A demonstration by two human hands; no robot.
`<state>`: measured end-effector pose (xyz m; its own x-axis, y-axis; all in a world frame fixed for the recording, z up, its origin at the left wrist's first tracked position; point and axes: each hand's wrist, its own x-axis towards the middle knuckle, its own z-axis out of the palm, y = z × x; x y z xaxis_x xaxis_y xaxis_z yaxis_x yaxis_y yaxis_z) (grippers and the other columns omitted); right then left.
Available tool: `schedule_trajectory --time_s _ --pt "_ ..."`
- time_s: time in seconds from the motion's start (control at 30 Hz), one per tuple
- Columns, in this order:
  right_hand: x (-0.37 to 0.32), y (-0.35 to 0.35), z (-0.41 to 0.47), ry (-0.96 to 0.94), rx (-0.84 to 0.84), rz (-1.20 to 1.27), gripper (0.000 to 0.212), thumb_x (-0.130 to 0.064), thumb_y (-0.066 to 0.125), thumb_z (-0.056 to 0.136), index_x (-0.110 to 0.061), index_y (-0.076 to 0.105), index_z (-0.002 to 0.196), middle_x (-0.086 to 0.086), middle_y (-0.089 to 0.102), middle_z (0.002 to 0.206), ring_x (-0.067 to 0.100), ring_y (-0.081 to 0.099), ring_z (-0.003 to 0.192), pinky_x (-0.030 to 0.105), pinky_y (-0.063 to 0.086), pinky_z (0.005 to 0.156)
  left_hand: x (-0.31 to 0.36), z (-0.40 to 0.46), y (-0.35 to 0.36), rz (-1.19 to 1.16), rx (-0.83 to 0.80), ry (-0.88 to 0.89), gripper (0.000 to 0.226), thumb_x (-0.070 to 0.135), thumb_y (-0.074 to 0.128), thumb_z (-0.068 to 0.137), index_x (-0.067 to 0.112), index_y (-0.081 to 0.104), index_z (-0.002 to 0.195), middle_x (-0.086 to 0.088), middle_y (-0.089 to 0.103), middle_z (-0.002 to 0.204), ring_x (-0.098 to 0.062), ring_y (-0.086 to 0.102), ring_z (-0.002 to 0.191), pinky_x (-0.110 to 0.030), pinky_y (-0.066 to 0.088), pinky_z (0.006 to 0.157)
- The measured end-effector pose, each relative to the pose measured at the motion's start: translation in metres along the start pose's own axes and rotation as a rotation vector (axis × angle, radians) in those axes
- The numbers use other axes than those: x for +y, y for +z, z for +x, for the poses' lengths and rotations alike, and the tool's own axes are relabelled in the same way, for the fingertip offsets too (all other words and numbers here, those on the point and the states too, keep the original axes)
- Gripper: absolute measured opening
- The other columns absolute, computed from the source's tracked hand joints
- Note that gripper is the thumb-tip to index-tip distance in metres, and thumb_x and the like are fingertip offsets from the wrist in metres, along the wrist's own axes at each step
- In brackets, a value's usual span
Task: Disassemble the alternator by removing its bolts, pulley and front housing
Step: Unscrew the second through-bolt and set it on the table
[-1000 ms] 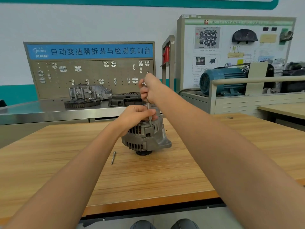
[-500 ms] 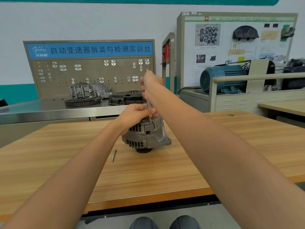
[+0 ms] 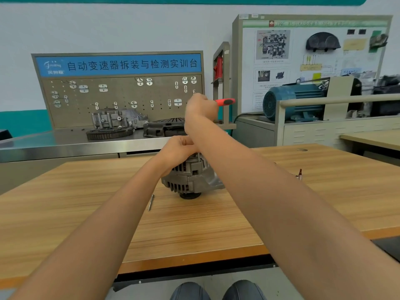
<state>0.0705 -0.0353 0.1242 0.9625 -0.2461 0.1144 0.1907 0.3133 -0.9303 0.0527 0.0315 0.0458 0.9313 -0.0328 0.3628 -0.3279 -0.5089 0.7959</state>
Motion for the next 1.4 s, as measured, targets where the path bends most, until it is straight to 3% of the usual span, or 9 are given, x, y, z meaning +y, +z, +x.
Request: schedule_trajectory --time_s 0.13,0.3,0.57,0.63,0.73,0.9,1.03,1.17,1.4 --pt "-0.008 -0.009 0.013 0.208 -0.39 0.029 0.018 -0.014 0.034 0.096 -0.013 0.049 0.085 -0.007 0.047 0.055 0.007 0.025 0.036 0.019 0.022 0.04 0.003 0.001 -0.001 -0.044 -0.055 -0.025 0.01 0.026 0.062 0.09 0.026 0.072 0.089 0.011 0.074 0.09 -0.005 0.067 0.094 -0.029 0.045 0.095" --pt "-0.013 -0.022 0.027 0.322 -0.693 -0.012 0.02 -0.009 0.033 0.093 -0.011 0.051 0.084 -0.011 0.042 0.042 0.003 0.021 0.029 0.017 0.021 0.04 0.002 0.001 -0.002 -0.059 -0.095 -0.028 0.012 0.026 0.059 0.092 0.028 0.07 0.094 0.013 0.074 0.093 0.0 0.065 0.097 -0.022 0.042 0.094" --pt "0.003 0.0 0.001 -0.003 0.013 0.136 0.018 -0.014 0.037 0.098 -0.004 0.045 0.11 0.0 0.051 0.071 0.007 0.042 0.048 0.015 0.031 0.036 0.0 0.001 0.003 -0.02 0.036 0.014 0.033 0.01 0.057 0.09 0.026 0.064 0.062 0.019 0.065 0.057 0.011 0.056 0.054 -0.017 0.041 0.062" --pt "-0.003 -0.003 0.004 0.085 -0.117 0.09 0.015 -0.012 0.038 0.095 -0.006 0.05 0.101 0.002 0.059 0.075 0.007 0.037 0.046 0.017 0.029 0.042 0.001 0.001 0.003 -0.046 0.008 0.004 0.022 0.016 0.061 0.09 0.026 0.069 0.071 0.016 0.072 0.071 0.006 0.064 0.071 -0.019 0.046 0.074" --pt "-0.012 -0.012 0.015 0.257 -0.463 0.04 0.022 -0.011 0.031 0.093 -0.015 0.048 0.079 -0.008 0.049 0.048 0.006 0.023 0.032 0.018 0.02 0.04 0.002 0.002 0.001 -0.062 -0.044 -0.019 0.011 0.027 0.062 0.09 0.025 0.073 0.089 0.009 0.074 0.091 -0.007 0.067 0.095 -0.026 0.046 0.091" --pt "-0.013 -0.022 0.024 0.343 -0.758 -0.043 0.022 -0.009 0.033 0.09 -0.008 0.055 0.087 -0.011 0.039 0.038 0.004 0.02 0.028 0.016 0.022 0.035 0.002 0.002 0.002 -0.092 -0.071 -0.055 0.022 0.024 0.057 0.094 0.017 0.068 0.112 0.006 0.073 0.101 -0.005 0.065 0.102 -0.022 0.044 0.092" --pt "-0.007 -0.015 0.014 0.264 -0.511 0.061 0.018 -0.009 0.034 0.09 -0.011 0.052 0.09 -0.009 0.047 0.047 0.005 0.023 0.032 0.018 0.021 0.037 0.003 0.0 0.001 -0.088 -0.046 -0.037 0.014 0.022 0.059 0.092 0.018 0.072 0.096 0.006 0.074 0.092 -0.006 0.067 0.093 -0.023 0.046 0.087" --pt "0.002 -0.003 0.003 0.028 -0.074 0.084 0.021 -0.014 0.036 0.097 -0.004 0.051 0.109 0.005 0.065 0.085 0.007 0.041 0.05 0.021 0.029 0.043 0.004 -0.002 0.005 -0.028 0.025 0.01 0.024 0.01 0.057 0.091 0.022 0.066 0.072 0.017 0.069 0.065 0.003 0.062 0.068 -0.018 0.045 0.071" --pt "0.004 0.005 0.007 -0.044 0.038 0.1 0.027 -0.016 0.032 0.1 0.001 0.049 0.111 0.004 0.058 0.077 0.009 0.041 0.049 0.019 0.031 0.042 0.003 -0.001 0.007 -0.005 0.082 0.03 0.027 0.006 0.053 0.09 0.02 0.061 0.068 0.012 0.061 0.057 -0.003 0.051 0.058 -0.008 0.04 0.051"
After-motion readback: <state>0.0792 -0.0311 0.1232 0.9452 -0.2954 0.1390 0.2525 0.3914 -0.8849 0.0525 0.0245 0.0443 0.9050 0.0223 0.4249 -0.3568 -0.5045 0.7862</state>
